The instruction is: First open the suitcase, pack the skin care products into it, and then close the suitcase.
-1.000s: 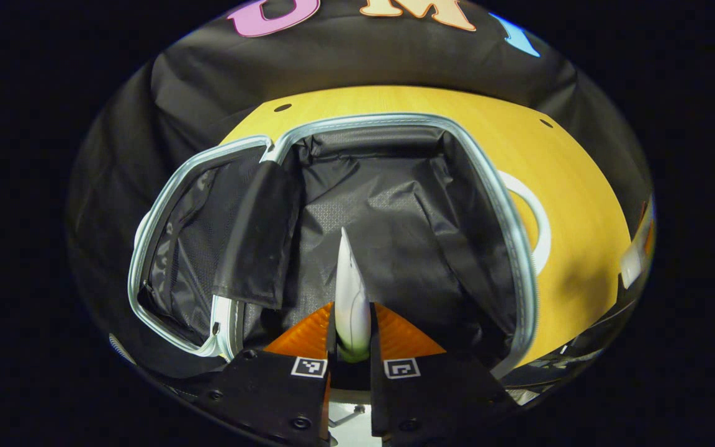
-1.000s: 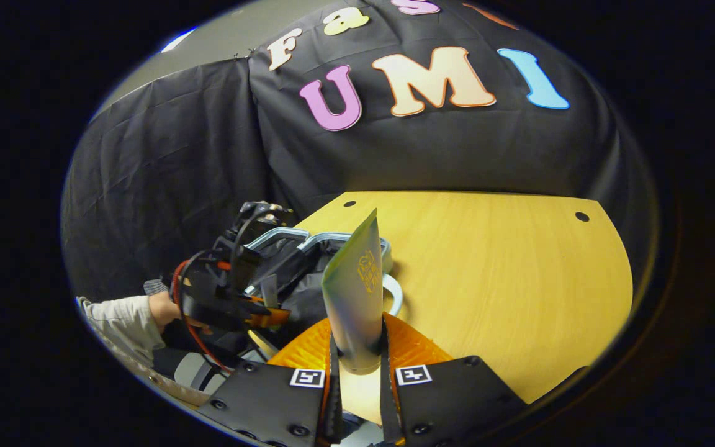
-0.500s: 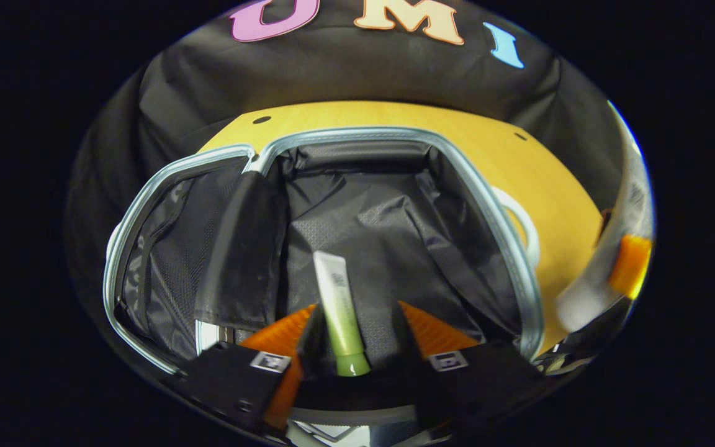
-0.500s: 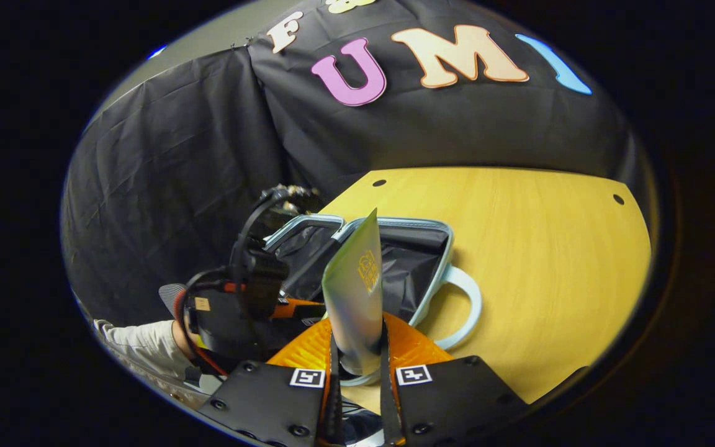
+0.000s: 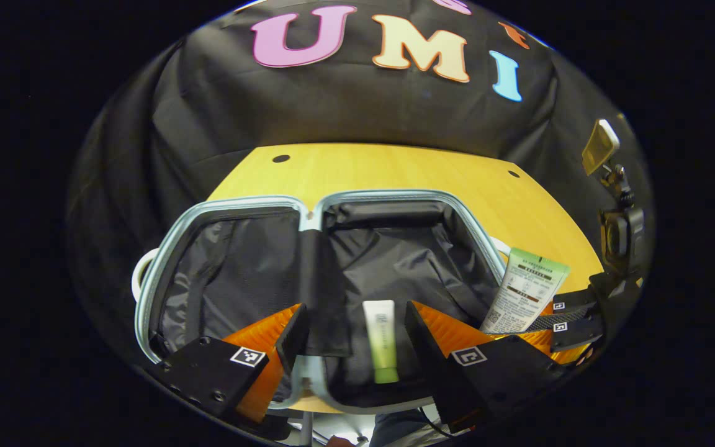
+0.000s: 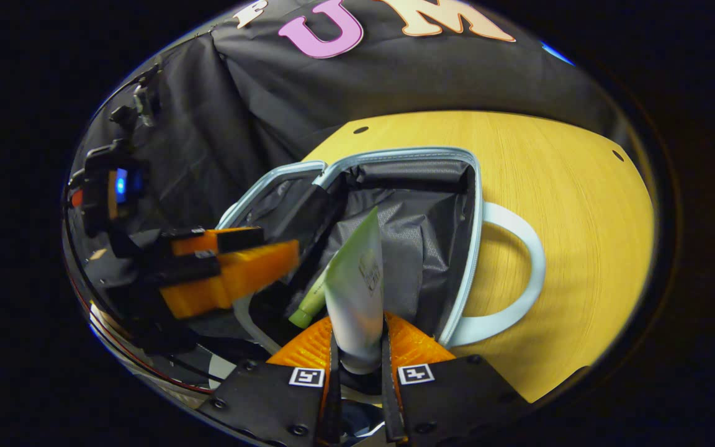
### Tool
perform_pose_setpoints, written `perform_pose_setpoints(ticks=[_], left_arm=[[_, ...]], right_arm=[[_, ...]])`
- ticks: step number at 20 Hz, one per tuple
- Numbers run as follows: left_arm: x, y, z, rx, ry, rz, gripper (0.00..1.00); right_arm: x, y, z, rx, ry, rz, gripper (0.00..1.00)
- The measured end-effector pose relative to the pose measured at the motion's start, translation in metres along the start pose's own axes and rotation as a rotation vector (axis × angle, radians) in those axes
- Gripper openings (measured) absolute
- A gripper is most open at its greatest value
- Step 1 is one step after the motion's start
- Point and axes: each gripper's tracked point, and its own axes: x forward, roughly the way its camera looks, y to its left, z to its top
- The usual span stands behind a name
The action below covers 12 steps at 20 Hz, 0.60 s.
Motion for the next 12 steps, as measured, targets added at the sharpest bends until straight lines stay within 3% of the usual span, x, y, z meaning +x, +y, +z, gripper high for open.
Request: perform_pose_setpoints(ticks=[3,4,5,6,10,12], left_arm=[[-0.005,0.045,0.001,-0.037,-0.003,0.063,0.93],[-0.008,0.06,0.0,-0.053,-0.005,0.087,0.93],[-0.01,0.077,0.0,-0.073,-0.005,0.112,0.93],[-0.013,0.094,-0.001,-0.092,-0.007,0.135,0.93],[-0.022,0.159,0.005,-0.138,-0.02,0.25,0.93],[-0.024,0.191,0.008,-0.16,-0.026,0.305,0.94]], right_arm=[[0.015,0.005,-0.004,-0.01,0.029,-0.025,0.35],[0.016,0.009,0.0,-0.015,0.012,-0.015,0.31],[0.016,0.011,0.008,-0.022,-0.012,-0.015,0.36],[0.014,0.014,0.012,-0.024,-0.028,-0.008,0.34],[0.003,0.017,0.038,-0.021,-0.125,0.0,1.0],[-0.01,0.015,0.055,-0.031,-0.18,-0.007,0.98]])
